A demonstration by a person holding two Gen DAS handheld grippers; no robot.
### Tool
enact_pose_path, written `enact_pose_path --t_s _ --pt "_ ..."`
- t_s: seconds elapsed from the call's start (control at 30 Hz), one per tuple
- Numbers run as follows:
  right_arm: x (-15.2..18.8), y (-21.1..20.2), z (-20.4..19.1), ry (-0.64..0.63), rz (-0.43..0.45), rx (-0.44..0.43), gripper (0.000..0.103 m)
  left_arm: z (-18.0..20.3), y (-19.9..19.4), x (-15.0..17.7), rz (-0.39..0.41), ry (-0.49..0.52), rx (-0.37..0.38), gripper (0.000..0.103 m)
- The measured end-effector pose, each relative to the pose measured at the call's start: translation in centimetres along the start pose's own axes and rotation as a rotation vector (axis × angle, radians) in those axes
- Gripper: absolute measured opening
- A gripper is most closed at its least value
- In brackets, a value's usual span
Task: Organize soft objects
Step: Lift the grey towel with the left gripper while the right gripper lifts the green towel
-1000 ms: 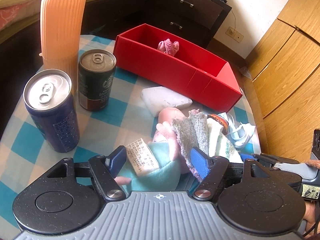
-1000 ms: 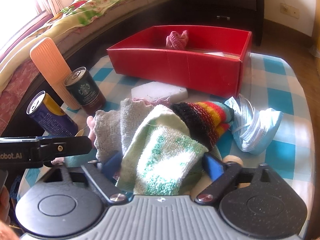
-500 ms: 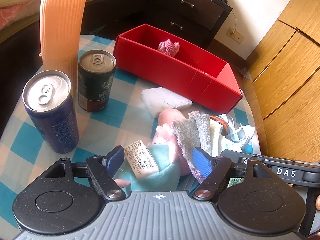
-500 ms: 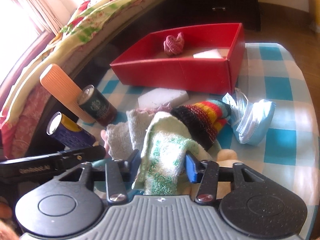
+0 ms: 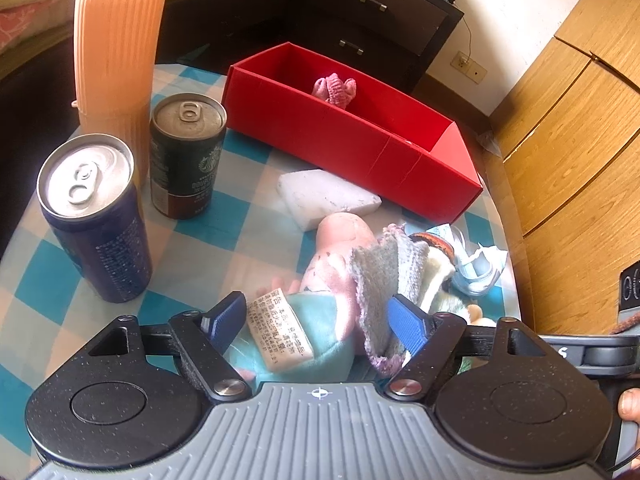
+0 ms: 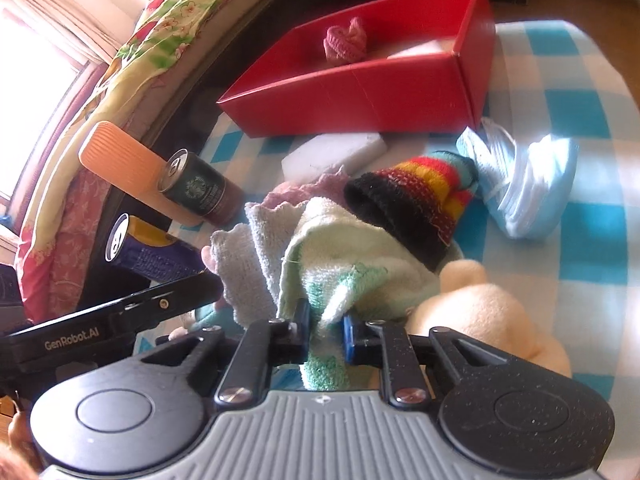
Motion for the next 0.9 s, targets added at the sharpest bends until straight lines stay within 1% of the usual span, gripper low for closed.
enact_pose_path --t_s 0.17,0.3,0.43,0.53,0.67,0.77,0.9 --pt "-0.8 -2.3 -0.3 0.003 0.077 -0.034 0.000 0.0 -0.1 -0.1 0.003 -0.006 0.001 0.077" --pt "-1.4 -4.2 -0.2 0.019 0.131 -0.066 0.000 0.2 -0.1 -0.1 0.000 -0.010 0.015 0.078" --pt "-1.9 -5.9 0.4 0.061 0.182 -0.102 0.000 0.9 -0.1 0.0 -0.007 -0.014 0.053 0.078" --pt "-2.5 -7.3 0.9 0.096 0.224 -0.156 0.000 1.3 0.0 -0.1 -0.002 -0.012 0.060 0.078" --pt "-3.0 -9.0 0.9 0.117 0.286 -0.203 0.000 2.1 -0.3 -0.3 0.011 -0.014 0.101 0.078" --pt "-3.4 -10.2 1.0 0.126 0.331 -0.209 0.000 3.4 -0.5 -0.1 0.027 0.023 0.130 0.078" --pt "-3.3 -11.4 1.6 0.143 0.364 -0.208 0.000 5.0 -0.4 0.4 0.036 0.086 0.137 0.078"
Point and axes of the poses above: each gripper's, at about its wrist camera, not at the fingertips, and y roughly the way its jaws point, z to its right, x to its underside, the point moved 4 cm from there along y, roughly the way its jaws point, and after that the axes turned 10 degrees about -y, right-handed, at the moved point
